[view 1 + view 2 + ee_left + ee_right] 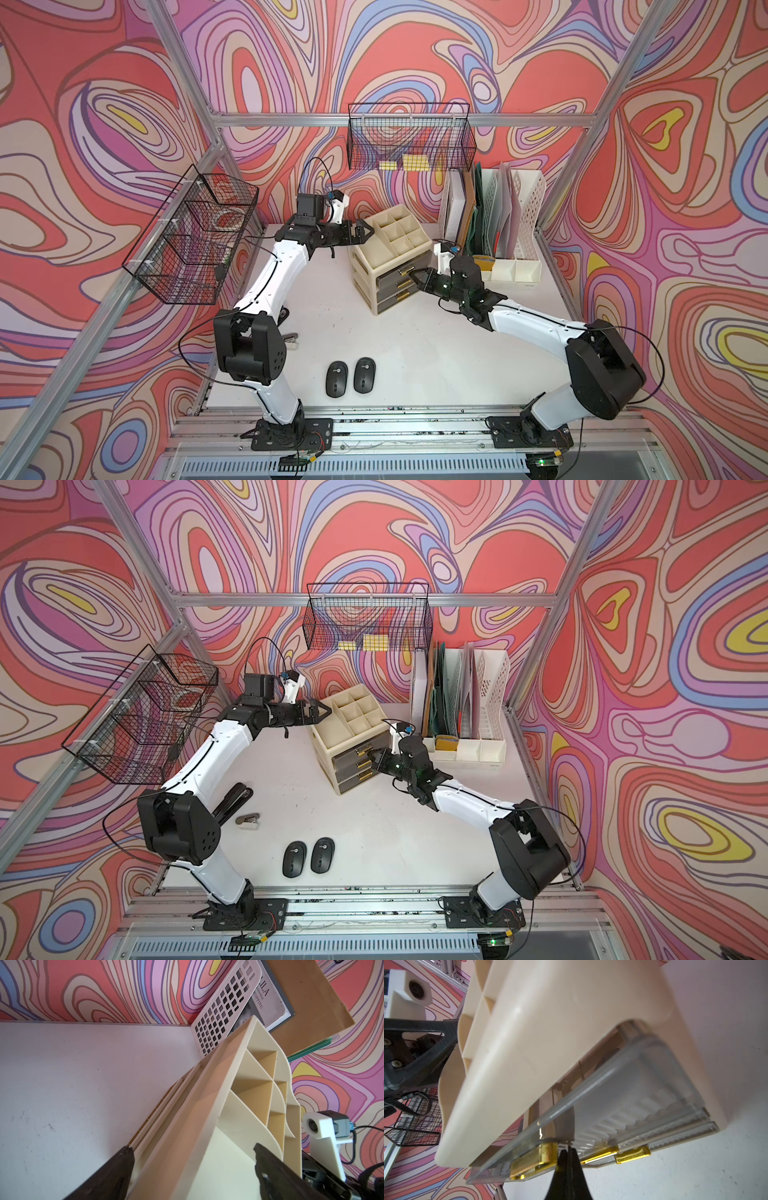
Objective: Take the mice out of the drawer
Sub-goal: Close the drawer in the storage box.
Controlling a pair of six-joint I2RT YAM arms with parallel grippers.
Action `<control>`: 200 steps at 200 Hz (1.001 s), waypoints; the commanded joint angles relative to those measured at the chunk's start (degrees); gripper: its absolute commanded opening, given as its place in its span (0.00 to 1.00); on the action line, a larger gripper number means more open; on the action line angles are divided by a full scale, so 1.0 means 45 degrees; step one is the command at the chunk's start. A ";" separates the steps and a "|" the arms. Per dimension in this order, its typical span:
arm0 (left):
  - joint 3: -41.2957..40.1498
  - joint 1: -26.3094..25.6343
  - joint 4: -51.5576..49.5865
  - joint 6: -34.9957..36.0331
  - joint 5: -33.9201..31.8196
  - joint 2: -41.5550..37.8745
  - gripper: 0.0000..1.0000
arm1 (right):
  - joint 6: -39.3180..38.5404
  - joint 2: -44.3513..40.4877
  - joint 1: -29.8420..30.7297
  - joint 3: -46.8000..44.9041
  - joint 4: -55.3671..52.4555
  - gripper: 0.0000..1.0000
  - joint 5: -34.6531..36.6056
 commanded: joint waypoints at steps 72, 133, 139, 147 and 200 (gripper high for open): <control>0.0412 0.0054 -0.0523 0.0281 -0.0228 0.0002 0.99 | 0.0711 0.0572 0.0045 0.0226 0.1491 0.00 0.0421; 0.0464 0.0049 -0.0587 0.0452 -0.0144 -0.0096 0.99 | 0.0976 -0.1076 0.0045 -0.1935 0.2134 0.26 0.0882; 0.0464 0.0049 -0.0566 0.0486 -0.0069 -0.0101 0.99 | 0.1120 -0.1203 0.0045 -0.2247 0.2346 0.29 0.0921; 0.0464 0.0056 -0.0554 0.0496 0.0014 -0.0098 0.99 | 0.1321 -0.1371 0.0045 -0.2635 0.2693 0.33 0.0991; 0.0469 0.0046 -0.0565 0.0476 0.0106 0.0021 1.00 | 0.3966 -0.0994 0.0045 -0.4430 0.5934 0.43 0.1449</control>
